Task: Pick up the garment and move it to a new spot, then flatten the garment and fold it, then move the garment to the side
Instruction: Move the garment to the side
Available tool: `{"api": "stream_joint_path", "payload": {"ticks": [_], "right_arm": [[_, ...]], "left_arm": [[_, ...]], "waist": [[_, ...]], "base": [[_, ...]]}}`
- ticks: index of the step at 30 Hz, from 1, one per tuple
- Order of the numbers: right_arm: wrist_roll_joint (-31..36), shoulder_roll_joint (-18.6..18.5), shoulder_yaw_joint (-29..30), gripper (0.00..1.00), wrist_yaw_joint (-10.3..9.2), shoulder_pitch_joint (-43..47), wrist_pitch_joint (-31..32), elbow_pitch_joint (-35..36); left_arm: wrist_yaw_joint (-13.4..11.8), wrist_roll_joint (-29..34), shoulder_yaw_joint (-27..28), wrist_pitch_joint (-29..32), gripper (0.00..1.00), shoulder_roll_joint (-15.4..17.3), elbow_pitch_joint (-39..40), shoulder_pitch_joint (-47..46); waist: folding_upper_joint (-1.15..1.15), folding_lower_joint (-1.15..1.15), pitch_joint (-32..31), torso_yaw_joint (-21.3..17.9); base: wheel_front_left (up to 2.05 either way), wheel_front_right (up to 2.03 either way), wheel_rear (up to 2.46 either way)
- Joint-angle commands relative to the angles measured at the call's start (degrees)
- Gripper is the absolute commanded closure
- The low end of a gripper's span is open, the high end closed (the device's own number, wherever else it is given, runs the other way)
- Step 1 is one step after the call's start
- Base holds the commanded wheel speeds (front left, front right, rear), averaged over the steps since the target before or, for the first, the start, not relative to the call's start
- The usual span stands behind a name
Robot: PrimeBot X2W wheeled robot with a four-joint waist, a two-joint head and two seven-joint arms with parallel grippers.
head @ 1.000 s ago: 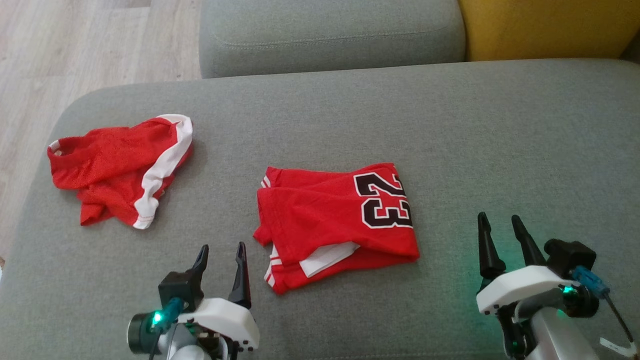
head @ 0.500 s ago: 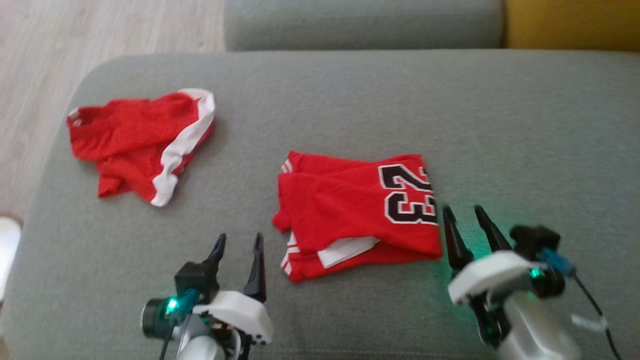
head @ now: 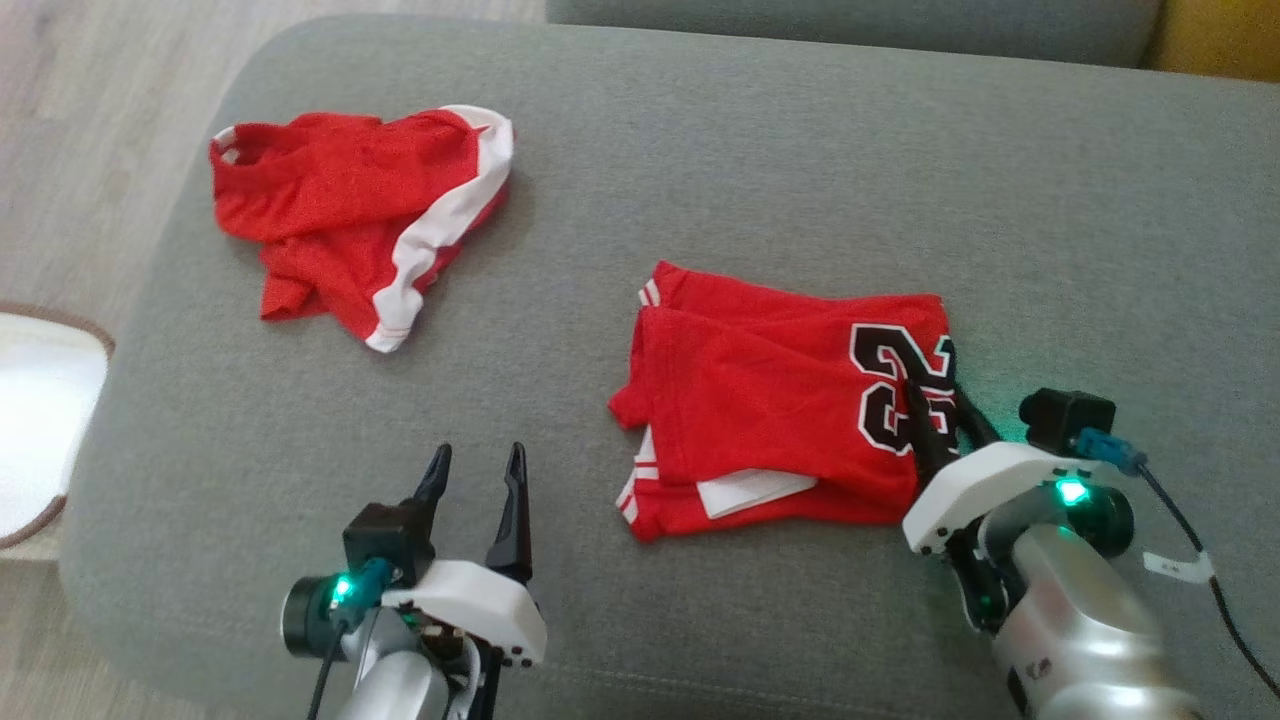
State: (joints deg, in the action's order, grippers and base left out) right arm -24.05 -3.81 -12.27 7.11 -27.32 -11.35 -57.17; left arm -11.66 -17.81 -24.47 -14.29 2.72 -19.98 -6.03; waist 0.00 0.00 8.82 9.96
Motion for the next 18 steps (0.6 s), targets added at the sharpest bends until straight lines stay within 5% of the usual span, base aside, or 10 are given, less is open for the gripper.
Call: {"api": "stream_joint_path", "payload": {"ticks": [1,7,18], "right_arm": [[-0.9,0.6,-2.1,1.00,0.37,0.2,-0.2,-0.2],[-3.8,0.8,-4.9,1.00,0.37,-1.4,-2.4,0.9],[-10.6,0.9,-12.5,1.00,0.37,-4.5,-3.2,4.9]], "left_arm": [[-0.1,0.1,2.1,-0.7,0.00,0.2,1.9,-2.4],[0.5,-0.2,2.3,-0.7,0.00,0.2,1.9,-2.8],[1.6,0.7,2.1,-0.7,0.00,0.2,-0.9,-7.8]], "waist": [[0.00,0.00,-0.4,-1.4],[0.00,0.00,-0.9,-10.2],[0.00,0.00,1.1,-34.8]], "base": [[0.00,0.00,0.00],[0.00,0.00,0.00],[0.00,0.00,0.00]]}}
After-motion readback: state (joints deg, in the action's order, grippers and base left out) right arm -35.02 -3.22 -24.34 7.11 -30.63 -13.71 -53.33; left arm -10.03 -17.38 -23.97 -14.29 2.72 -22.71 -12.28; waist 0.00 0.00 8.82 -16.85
